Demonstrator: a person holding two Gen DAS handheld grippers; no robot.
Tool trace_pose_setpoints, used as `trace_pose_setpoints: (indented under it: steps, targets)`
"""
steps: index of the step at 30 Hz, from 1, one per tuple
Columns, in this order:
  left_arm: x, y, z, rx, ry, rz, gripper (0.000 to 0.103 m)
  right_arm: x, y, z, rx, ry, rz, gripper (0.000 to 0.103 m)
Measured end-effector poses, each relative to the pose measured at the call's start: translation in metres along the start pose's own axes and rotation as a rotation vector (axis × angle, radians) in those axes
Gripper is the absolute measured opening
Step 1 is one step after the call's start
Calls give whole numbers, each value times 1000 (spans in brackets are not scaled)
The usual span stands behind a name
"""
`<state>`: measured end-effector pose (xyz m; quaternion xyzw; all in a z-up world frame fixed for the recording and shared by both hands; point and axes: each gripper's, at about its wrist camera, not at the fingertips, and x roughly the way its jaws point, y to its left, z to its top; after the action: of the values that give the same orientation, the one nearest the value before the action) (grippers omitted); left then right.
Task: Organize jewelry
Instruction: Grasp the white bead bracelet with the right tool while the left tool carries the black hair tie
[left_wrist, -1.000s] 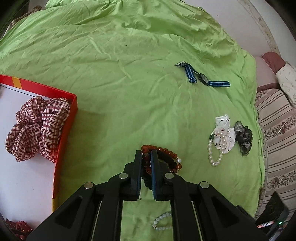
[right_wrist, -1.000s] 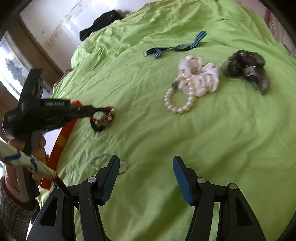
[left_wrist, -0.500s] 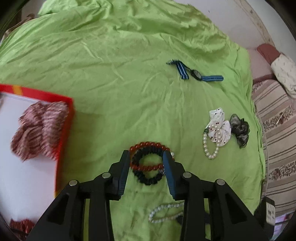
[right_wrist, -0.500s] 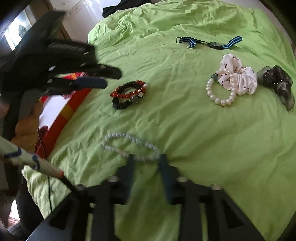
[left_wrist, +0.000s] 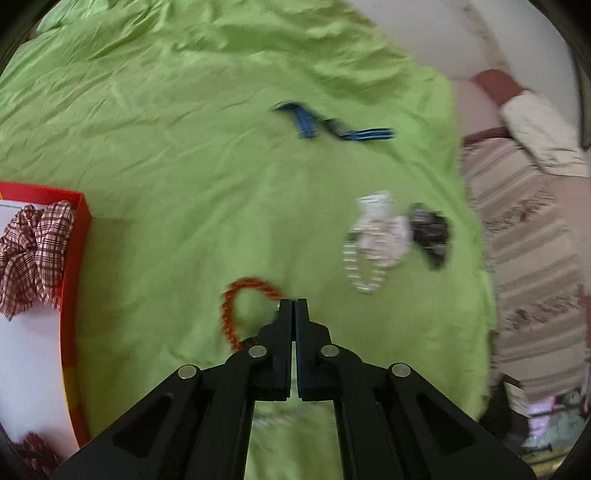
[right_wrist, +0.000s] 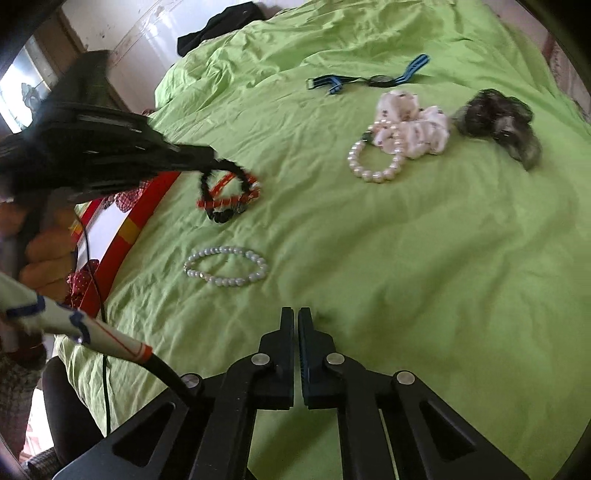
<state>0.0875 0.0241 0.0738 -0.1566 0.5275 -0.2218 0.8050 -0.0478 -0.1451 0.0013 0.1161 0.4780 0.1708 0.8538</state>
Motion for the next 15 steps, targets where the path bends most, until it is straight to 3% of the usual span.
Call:
trace_pose_setpoints:
  steps: [6,12,13,15]
  targets:
    - [-59,-30,-18,58,-95,-96,1,-14,0,-8,6,-10,-10,3]
    - [-100,-29,-44,77,-149,-38,1,-20,15,-6,-1,-35,37,7]
    - [-106,-27,-49,80,-157,-21,1,-18,18,-2,-6,-39,43,15]
    - [-118,-21,-59,79,-173,4,1,-9,23,9,-17,-49,52,40]
